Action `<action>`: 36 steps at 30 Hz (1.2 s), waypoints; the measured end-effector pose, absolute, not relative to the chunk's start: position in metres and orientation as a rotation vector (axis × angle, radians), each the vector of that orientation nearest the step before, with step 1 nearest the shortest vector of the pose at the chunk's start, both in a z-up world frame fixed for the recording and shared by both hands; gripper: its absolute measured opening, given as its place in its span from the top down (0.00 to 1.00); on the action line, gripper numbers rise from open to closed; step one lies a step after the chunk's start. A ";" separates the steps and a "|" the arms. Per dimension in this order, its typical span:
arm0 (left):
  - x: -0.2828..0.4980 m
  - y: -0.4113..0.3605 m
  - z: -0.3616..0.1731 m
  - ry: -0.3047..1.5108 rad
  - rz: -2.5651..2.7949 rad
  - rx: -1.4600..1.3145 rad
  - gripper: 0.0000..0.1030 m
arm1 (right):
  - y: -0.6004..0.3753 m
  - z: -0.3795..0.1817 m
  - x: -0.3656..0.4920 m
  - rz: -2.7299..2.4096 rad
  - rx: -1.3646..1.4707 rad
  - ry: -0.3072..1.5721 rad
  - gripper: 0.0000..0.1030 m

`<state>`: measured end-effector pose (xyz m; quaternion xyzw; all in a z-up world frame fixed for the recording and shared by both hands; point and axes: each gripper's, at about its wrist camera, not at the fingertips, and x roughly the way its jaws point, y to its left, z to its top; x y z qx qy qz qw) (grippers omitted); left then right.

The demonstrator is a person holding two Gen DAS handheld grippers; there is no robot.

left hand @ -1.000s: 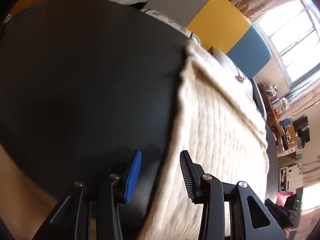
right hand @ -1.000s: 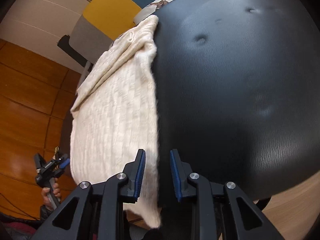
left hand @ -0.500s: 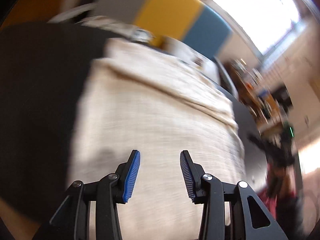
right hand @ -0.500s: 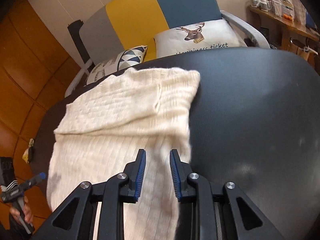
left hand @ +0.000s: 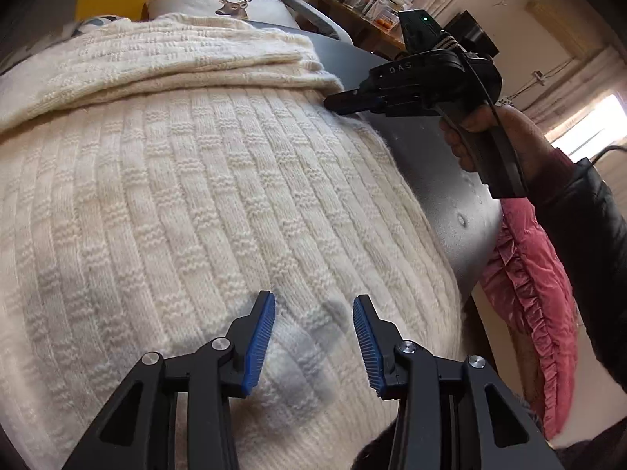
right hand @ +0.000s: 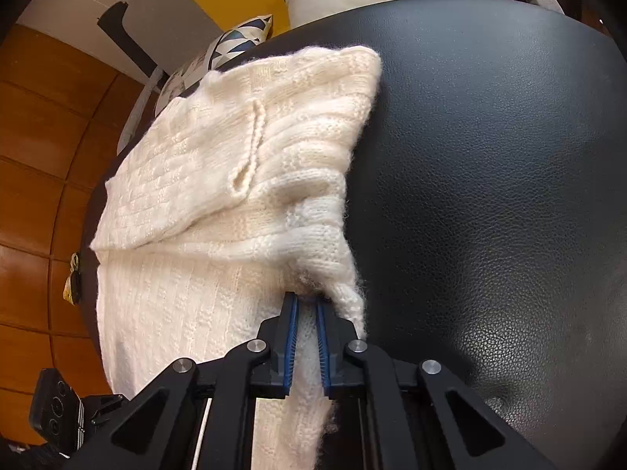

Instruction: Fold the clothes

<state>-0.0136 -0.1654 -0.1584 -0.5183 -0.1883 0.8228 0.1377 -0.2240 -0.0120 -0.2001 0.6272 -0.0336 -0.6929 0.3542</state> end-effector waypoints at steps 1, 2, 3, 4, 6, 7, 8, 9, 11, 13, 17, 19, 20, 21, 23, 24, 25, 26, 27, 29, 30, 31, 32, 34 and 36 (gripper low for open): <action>-0.013 -0.168 -0.159 -0.579 2.372 -1.497 0.59 | -0.011 -0.200 -0.223 -1.795 1.616 -0.097 0.93; -0.013 -0.171 -0.160 -0.613 2.364 -1.495 0.59 | -0.010 -0.199 -0.222 -1.800 1.609 -0.108 0.90; -0.013 -0.174 -0.158 -0.647 2.373 -1.490 0.59 | -0.008 -0.195 -0.218 -1.813 1.591 -0.124 0.89; -0.013 -0.178 -0.157 -0.680 2.381 -1.485 0.59 | -0.006 -0.191 -0.213 -1.827 1.570 -0.142 0.85; -0.012 -0.184 -0.153 -0.747 2.398 -1.472 0.59 | 0.007 -0.175 -0.194 -1.848 1.483 -0.205 0.72; -0.005 -0.194 -0.147 -0.776 2.423 -1.443 0.59 | 0.015 -0.171 -0.181 -1.820 1.465 -0.244 0.72; 0.002 -0.204 -0.141 -0.807 2.446 -1.415 0.58 | 0.025 -0.167 -0.166 -1.797 1.460 -0.270 0.72; 0.014 -0.218 -0.136 -0.865 2.460 -1.393 0.55 | 0.038 -0.166 -0.149 -1.782 1.456 -0.282 0.72; 0.038 -0.246 -0.126 -0.982 2.488 -1.347 0.52 | 0.065 -0.164 -0.115 -1.749 1.450 -0.304 0.72; 0.065 -0.270 -0.124 -1.066 2.538 -1.325 0.50 | 0.090 -0.170 -0.082 -1.729 1.490 -0.279 0.72; 0.116 -0.305 -0.131 -1.203 2.612 -1.309 0.45 | 0.131 -0.189 -0.028 -1.735 1.563 -0.329 0.72; 0.141 -0.323 -0.135 -1.274 2.647 -1.299 0.45 | 0.142 -0.196 -0.018 -1.735 1.551 -0.384 0.72; 0.153 -0.332 -0.136 -1.309 2.665 -1.294 0.45 | 0.144 -0.199 -0.014 -1.739 1.540 -0.411 0.72; 0.166 -0.340 -0.138 -1.345 2.682 -1.288 0.45 | 0.145 -0.204 -0.015 -1.726 1.532 -0.458 0.72; 0.191 -0.358 -0.141 -1.418 2.714 -1.274 0.45 | 0.140 -0.214 -0.018 -1.716 1.538 -0.492 0.72; 0.204 -0.367 -0.143 -1.455 2.730 -1.267 0.45 | 0.137 -0.215 -0.018 -1.695 1.520 -0.523 0.72; 0.215 -0.375 -0.145 -1.491 2.743 -1.260 0.45 | 0.135 -0.217 -0.019 -1.674 1.503 -0.551 0.72; 0.218 -0.375 -0.149 -1.512 2.723 -1.260 0.44 | 0.131 -0.219 -0.019 -1.658 1.498 -0.557 0.72; 0.220 -0.375 -0.154 -1.533 2.702 -1.260 0.44 | 0.127 -0.220 -0.018 -1.643 1.493 -0.563 0.72; 0.225 -0.375 -0.162 -1.572 2.662 -1.260 0.44 | 0.118 -0.224 -0.017 -1.599 1.485 -0.564 0.72; 0.227 -0.375 -0.165 -1.579 2.663 -1.263 0.44 | 0.115 -0.226 -0.016 -1.588 1.486 -0.566 0.72; 0.230 -0.374 -0.168 -1.585 2.664 -1.266 0.44 | 0.115 -0.227 -0.014 -1.589 1.478 -0.581 0.72; 0.232 -0.374 -0.171 -1.591 2.664 -1.269 0.43 | 0.115 -0.228 -0.013 -1.591 1.470 -0.596 0.72; 0.234 -0.372 -0.175 -1.590 2.648 -1.279 0.43 | 0.116 -0.229 -0.011 -1.590 1.458 -0.626 0.72; 0.230 -0.369 -0.177 -1.553 2.648 -1.295 0.43 | 0.119 -0.231 -0.010 -1.583 1.448 -0.660 0.72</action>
